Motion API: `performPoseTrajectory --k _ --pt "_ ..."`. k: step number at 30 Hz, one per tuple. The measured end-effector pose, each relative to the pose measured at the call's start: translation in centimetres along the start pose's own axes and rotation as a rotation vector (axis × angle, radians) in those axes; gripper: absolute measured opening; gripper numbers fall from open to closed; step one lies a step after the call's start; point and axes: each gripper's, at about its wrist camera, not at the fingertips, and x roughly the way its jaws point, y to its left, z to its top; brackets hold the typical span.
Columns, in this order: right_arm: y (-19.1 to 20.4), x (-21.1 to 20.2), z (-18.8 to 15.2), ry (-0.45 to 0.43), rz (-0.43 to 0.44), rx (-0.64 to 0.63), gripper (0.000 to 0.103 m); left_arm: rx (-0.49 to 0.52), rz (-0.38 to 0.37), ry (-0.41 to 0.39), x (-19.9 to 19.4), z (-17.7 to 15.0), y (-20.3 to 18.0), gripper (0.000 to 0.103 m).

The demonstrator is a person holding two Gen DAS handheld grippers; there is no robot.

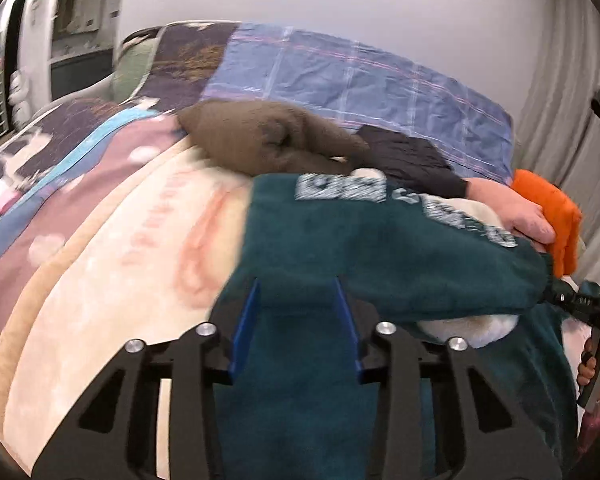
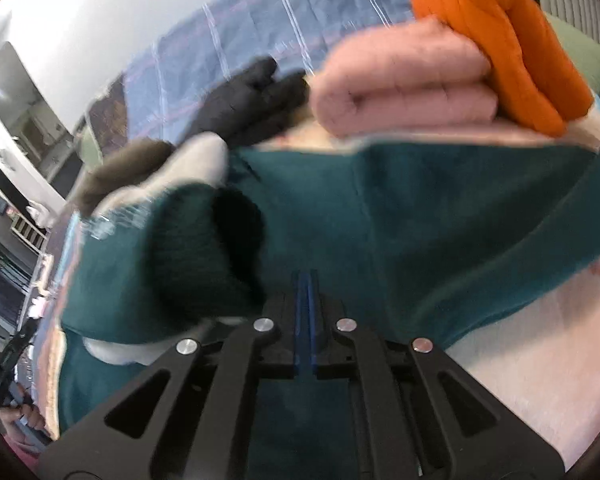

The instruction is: Fold large clothes

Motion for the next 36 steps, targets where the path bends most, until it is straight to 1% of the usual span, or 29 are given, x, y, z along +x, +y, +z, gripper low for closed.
performPoseTrajectory --k 3,5,6,7,8,9,10,11,12,13,14,15,17,18,21,22,23,24,25,26,27,29,30,31,32,33,34,35,36 --pt "3.2 -2.5 1.2 -0.098 0.048 -0.089 0.009 0.062 -0.07 -0.02 0.6 2.1 -3.1 0.036" --pt "6.0 -3.1 1.6 -0.126 0.111 -0.153 0.023 0.102 -0.134 -0.012 1.6 3.2 -6.2 0.036" --pt "6.9 -2.7 1.5 -0.118 0.127 -0.172 0.024 0.11 -0.169 0.0 2.4 3.5 -7.5 0.036" --pt "7.5 -2.0 1.4 -0.099 0.125 -0.18 0.023 0.111 -0.234 0.028 3.7 3.8 -9.3 0.036" --pt "7.9 -0.1 1.0 -0.049 0.095 -0.18 0.023 0.107 -0.278 0.053 4.8 3.7 -10.5 0.036" --pt "7.8 2.2 0.3 0.023 0.036 -0.174 0.023 0.108 -0.313 0.085 6.3 3.3 -11.8 0.036" --pt "7.1 4.9 -0.6 0.108 -0.016 -0.159 0.023 0.123 -0.317 0.112 7.6 2.6 -12.7 0.036" --pt "5.9 7.1 -1.6 0.164 -0.021 -0.128 0.025 0.188 -0.261 0.173 10.4 0.9 -14.3 0.036" --pt "5.0 8.0 -2.3 0.143 -0.019 -0.114 0.025 0.232 -0.22 0.207 12.2 -0.4 -14.8 0.037" --pt "4.9 7.9 -2.5 0.127 -0.024 -0.137 0.03 0.279 -0.184 0.191 13.6 -2.2 -15.2 0.038" --pt "4.9 7.5 -2.5 0.127 -0.036 -0.147 0.032 0.295 -0.185 0.124 13.7 -3.4 -15.2 0.038" --pt "4.9 7.1 -2.3 0.135 -0.04 -0.136 0.033 0.267 -0.205 0.119 13.3 -3.2 -14.7 0.038" --pt "4.7 6.9 -2.5 0.136 -0.037 -0.142 0.036 0.224 -0.241 0.137 13.0 -2.8 -13.9 0.039" --pt "4.5 6.9 -2.6 0.132 -0.032 -0.146 0.036 0.221 -0.247 0.134 13.0 -3.0 -13.8 0.039" --pt "3.1 6.0 -2.3 0.123 0.032 -0.089 0.038 0.258 -0.213 0.113 12.4 -3.4 -14.3 0.039" --pt "2.4 5.1 -2.1 0.128 0.053 -0.056 0.045 0.272 -0.2 0.103 12.2 -3.6 -14.5 0.039" --pt "1.7 4.4 -1.8 0.126 0.056 -0.029 0.057 0.276 -0.196 0.099 12.1 -3.7 -14.6 0.039" --pt "1.0 3.4 -1.5 0.111 0.056 -0.008 0.062 0.276 -0.196 0.099 12.1 -3.7 -14.5 0.039" --pt "-0.4 1.5 -0.7 0.057 0.018 0.011 0.062 0.273 -0.198 0.1 12.2 -3.6 -14.3 0.039" --pt "-1.4 0.2 0.1 0.005 -0.046 0.01 0.062 0.271 -0.199 0.1 12.2 -3.5 -14.3 0.039" --pt "-2.6 -1.3 1.1 -0.065 -0.14 -0.003 0.062 0.274 -0.197 0.098 12.1 -3.6 -14.5 0.039" --pt "-5.1 -2.7 3.1 -0.145 -0.258 -0.013 0.063 0.278 -0.193 0.096 12.2 -3.6 -14.6 0.039" --pt "-6.9 -2.7 4.2 -0.133 -0.277 -0.001 0.064 0.28 -0.191 0.095 12.2 -3.6 -14.6 0.04" --pt "-8.4 -2.2 4.9 -0.103 -0.284 0.023 0.062 0.281 -0.19 0.094 12.2 -3.6 -14.6 0.04" --pt "-10.8 -1.7 5.5 -0.064 -0.325 0.083 0.058 0.28 -0.19 0.093 12.1 -3.6 -14.5 0.04" --pt "-13.0 -1.7 5.6 -0.042 -0.395 0.14 0.055 0.279 -0.191 0.092 12.1 -3.5 -14.6 0.04" --pt "-14.9 -2.1 5.4 -0.025 -0.454 0.191 0.042 0.279 -0.192 0.092 12.3 -3.4 -14.6 0.04" --pt "-16.7 -2.7 4.7 -0.016 -0.475 0.245 0.029 0.278 -0.193 0.092 12.4 -3.3 -14.7 0.04" --pt "-18.4 -3.5 4.0 -0.012 -0.454 0.296 0.024 0.277 -0.193 0.091 12.4 -3.3 -14.7 0.04"
